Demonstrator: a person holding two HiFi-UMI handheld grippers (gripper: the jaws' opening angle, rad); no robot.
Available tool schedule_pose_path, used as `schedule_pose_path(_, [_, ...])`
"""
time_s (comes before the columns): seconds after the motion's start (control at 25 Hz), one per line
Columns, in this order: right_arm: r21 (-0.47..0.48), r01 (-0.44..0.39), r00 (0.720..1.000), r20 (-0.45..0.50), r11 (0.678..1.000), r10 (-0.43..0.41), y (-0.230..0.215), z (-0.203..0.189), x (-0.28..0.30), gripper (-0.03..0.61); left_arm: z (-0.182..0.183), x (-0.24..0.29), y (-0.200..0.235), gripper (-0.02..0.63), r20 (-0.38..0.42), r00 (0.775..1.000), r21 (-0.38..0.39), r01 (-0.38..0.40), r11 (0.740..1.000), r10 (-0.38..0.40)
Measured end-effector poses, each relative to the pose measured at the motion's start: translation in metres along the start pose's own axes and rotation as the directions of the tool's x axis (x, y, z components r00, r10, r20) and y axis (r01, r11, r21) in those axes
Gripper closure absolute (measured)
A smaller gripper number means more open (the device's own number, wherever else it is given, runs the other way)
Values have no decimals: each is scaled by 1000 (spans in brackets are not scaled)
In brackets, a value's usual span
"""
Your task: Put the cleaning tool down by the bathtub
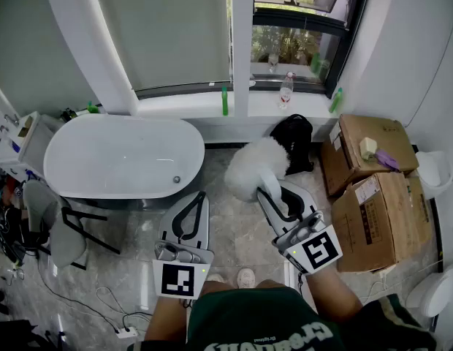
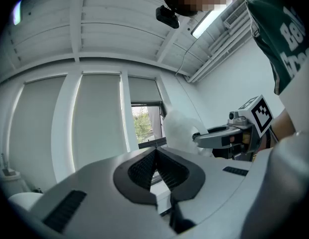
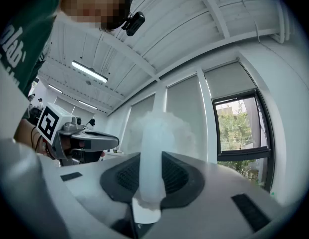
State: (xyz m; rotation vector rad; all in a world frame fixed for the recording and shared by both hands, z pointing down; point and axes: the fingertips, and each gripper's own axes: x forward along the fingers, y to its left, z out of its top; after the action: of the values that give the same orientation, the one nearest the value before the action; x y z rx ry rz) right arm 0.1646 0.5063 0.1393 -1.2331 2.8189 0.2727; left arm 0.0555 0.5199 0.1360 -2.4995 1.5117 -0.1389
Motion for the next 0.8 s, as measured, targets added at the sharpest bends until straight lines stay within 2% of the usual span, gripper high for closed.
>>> schedule_pose_path(0.12, [0,-7,1000,-2,1000,7,-1,-2,1,486,1,5,0,607,5,1000,7,-10,1000,10])
schedule_pose_path(0.24, [11,-16,1000,-3,1000,16,-1,-3,2,486,0,8,6,607,-1,998,21,-66,998,66])
schedule_pose_path(0.32, [15,-22,1000,6,1000,22,0,-2,2,486,-3,10,8,607,-21,996,1,-88,996,88])
schedule_pose_path(0.6, [15,-20,1000,4,1000,20,-6,-4,-1,486,2,16,-5,607,-5,999,-2,-34,999,34])
schedule_pose_path(0.8, [9,-22,1000,15,1000,22,-8,-1,-1,486,3,18,-6,607,-7,999,-7,-32,999,32])
